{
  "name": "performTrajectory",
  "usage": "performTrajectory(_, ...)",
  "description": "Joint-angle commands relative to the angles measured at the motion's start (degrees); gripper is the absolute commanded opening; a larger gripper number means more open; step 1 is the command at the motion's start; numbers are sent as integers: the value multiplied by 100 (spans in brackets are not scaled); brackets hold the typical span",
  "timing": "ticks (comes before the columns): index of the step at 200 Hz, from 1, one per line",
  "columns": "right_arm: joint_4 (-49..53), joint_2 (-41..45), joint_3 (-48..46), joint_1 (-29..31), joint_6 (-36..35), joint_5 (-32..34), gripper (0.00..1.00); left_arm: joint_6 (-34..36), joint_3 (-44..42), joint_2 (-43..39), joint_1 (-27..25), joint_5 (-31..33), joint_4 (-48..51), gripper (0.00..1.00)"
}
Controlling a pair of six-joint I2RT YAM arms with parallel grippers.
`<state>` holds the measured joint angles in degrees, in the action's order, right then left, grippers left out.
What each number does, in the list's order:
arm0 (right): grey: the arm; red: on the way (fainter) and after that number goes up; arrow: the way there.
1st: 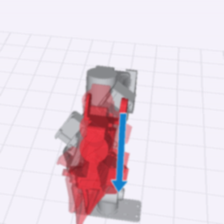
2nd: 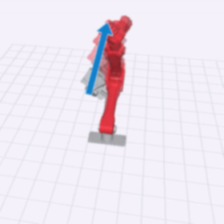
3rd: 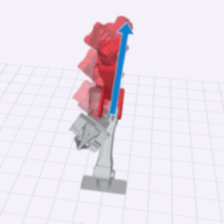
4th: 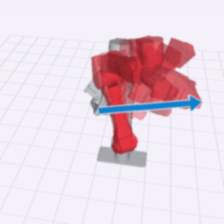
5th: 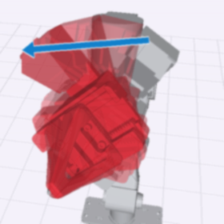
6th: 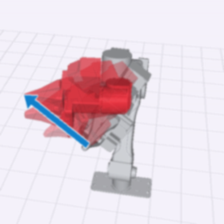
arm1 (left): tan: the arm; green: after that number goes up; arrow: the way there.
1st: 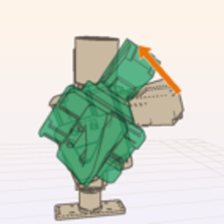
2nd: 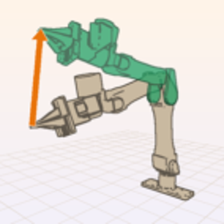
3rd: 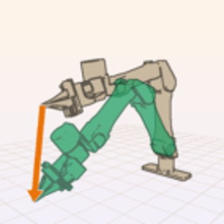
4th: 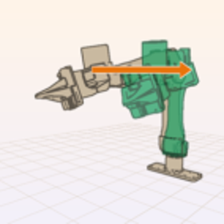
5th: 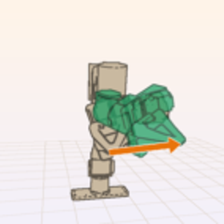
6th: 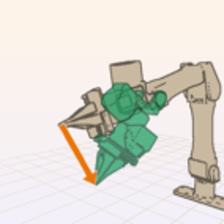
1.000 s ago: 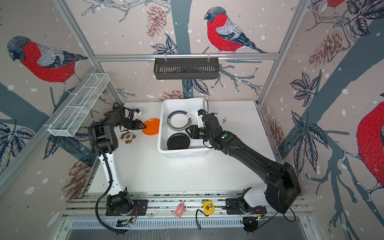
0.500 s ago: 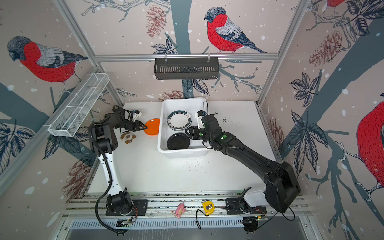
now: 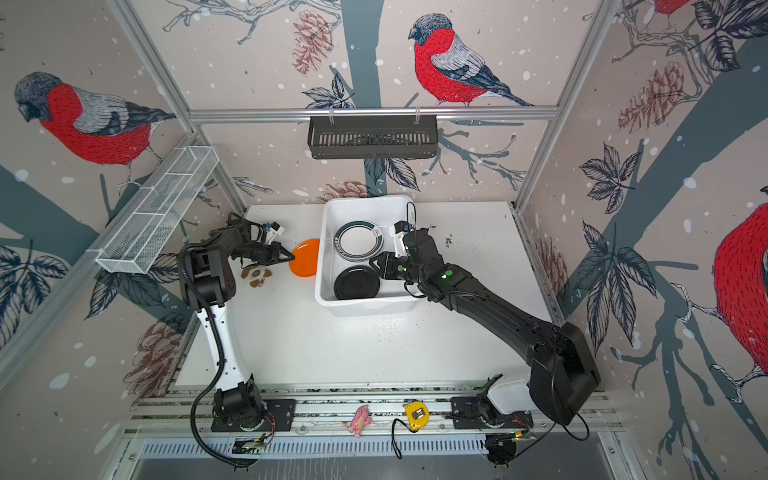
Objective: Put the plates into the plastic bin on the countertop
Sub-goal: 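Press the left gripper onto the orange plate's rim while the right gripper waits, then tilt the orange plate up on edge with the left gripper gripping its rim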
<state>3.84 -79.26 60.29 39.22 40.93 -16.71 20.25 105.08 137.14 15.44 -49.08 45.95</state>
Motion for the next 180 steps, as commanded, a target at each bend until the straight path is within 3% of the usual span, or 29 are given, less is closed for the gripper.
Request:
performTrajectory(1,-198,-1,-28,6,65,-69,32,-20,-19,-95,7,24,46,10)
performTrajectory(59,-234,10,-53,5,73,-89,32,-109,-39,-214,3,-128,29,0)
performTrajectory(180,-330,-27,-78,0,74,-156,31,-188,21,-877,11,72,89,0)
